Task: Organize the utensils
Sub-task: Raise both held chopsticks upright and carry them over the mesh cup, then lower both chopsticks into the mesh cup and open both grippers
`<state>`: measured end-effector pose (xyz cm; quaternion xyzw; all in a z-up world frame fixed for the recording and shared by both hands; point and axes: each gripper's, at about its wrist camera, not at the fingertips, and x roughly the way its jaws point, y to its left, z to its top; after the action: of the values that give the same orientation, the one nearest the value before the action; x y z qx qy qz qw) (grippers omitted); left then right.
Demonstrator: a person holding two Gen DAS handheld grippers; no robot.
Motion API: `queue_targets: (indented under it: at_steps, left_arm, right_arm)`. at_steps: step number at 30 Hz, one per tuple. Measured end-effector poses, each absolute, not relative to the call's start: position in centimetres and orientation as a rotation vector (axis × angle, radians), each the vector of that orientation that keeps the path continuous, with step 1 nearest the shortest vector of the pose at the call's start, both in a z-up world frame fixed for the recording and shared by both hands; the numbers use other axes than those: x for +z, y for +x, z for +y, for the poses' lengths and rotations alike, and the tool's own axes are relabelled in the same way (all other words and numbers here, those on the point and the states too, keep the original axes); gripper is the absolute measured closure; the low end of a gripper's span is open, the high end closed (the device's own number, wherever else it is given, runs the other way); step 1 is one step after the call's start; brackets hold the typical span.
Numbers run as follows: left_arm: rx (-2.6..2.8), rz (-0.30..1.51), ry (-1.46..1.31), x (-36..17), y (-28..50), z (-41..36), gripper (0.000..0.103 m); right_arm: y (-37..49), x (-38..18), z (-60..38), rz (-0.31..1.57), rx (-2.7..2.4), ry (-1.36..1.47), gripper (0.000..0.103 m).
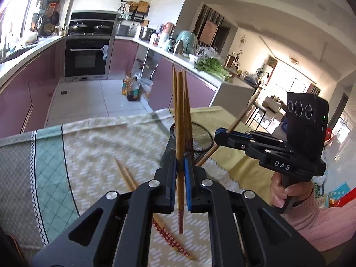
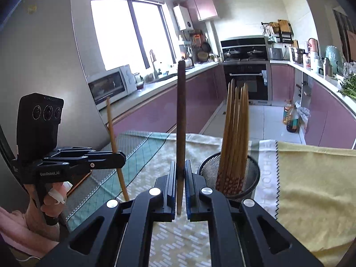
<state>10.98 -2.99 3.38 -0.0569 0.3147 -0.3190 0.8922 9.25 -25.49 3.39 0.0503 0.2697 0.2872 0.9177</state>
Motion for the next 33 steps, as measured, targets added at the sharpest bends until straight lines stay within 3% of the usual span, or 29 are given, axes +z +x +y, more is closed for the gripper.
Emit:
queue_targets:
  at_steps: [21, 33]
  left_arm:
    - [-0.686, 0.461, -0.122, 11.8, 13.8, -7.7, 0.096]
    - [-0.629, 0.574, 0.022, 9.3, 16.4, -11.5, 0.096]
  right_arm:
    - [10.1, 10.3, -29.7, 0.345, 0.508, 0.083, 0.097]
    - [14.0, 6.8, -30.0, 0.451, 0.453, 0.08, 0.097]
